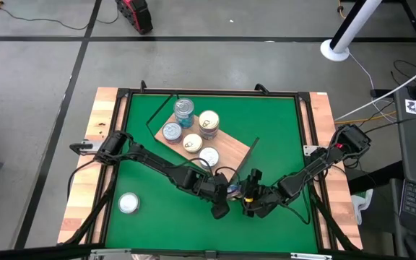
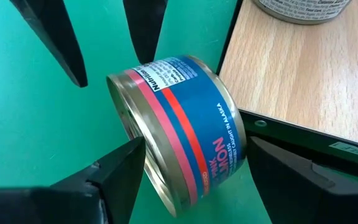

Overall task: Stack canned seafood by type on shelf
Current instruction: Stack the blue and pink tuna can on top of the blue and pink tuna can on the shelf

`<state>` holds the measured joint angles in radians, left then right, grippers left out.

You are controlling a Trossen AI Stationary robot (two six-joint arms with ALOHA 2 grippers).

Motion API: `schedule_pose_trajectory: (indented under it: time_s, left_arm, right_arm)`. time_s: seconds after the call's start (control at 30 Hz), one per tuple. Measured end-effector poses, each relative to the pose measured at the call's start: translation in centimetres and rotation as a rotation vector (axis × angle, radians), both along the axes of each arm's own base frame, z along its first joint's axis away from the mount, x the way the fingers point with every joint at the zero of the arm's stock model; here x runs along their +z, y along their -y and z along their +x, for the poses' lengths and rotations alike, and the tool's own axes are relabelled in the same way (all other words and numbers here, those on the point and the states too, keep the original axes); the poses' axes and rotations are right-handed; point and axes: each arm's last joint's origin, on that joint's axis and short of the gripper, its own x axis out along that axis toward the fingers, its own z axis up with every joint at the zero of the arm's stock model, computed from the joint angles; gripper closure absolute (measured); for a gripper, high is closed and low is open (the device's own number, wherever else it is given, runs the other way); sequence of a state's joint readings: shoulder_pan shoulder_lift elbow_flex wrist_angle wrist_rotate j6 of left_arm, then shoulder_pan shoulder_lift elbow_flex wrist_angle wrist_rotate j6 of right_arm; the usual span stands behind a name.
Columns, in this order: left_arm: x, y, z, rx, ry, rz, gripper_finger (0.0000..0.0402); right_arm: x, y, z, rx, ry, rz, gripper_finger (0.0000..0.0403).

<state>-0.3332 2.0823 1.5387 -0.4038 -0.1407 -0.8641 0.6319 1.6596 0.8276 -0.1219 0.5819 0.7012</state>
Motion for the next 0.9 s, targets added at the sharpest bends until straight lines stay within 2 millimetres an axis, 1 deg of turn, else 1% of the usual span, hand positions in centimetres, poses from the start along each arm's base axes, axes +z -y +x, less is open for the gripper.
schedule_pose_trajectory:
  time_s: [0.4, 0.5, 0.63, 0.7, 0.8, 0.9]
  left_arm:
    - [0.03, -0.05, 0.03, -0.024, 0.013, 0.055, 0.0201]
    - [0.02, -0.05, 0.03, -0.024, 0.013, 0.056, 0.0173]
    - [-0.04, -0.08, -0.05, -0.035, 0.003, 0.068, 0.0111]
    - [-0.03, -0.08, -0.04, -0.047, 0.005, 0.075, 0.0088]
    - [-0.02, -0.07, -0.03, -0.047, 0.006, 0.075, 0.0071]
    - [-0.02, -0.07, -0.03, -0.047, 0.006, 0.076, 0.0069]
  right_arm:
    - [0.0, -0.01, -0.01, 0.001, -0.001, 0.001, 0.0123]
    - [0.0, -0.01, -0.01, 0.0, 0.0, 0.0, 0.0123]
    - [0.0, -0.01, -0.01, 0.0, 0.0, 0.0, 0.0123]
    - [0.0, -0.01, -0.01, 0.0, 0.0, 0.0, 0.0123]
    - [0.0, -0.01, -0.01, 0.0, 0.0, -0.001, 0.0123]
    - [0.0, -0.01, -0.01, 0.0, 0.0, -0.001, 0.0123]
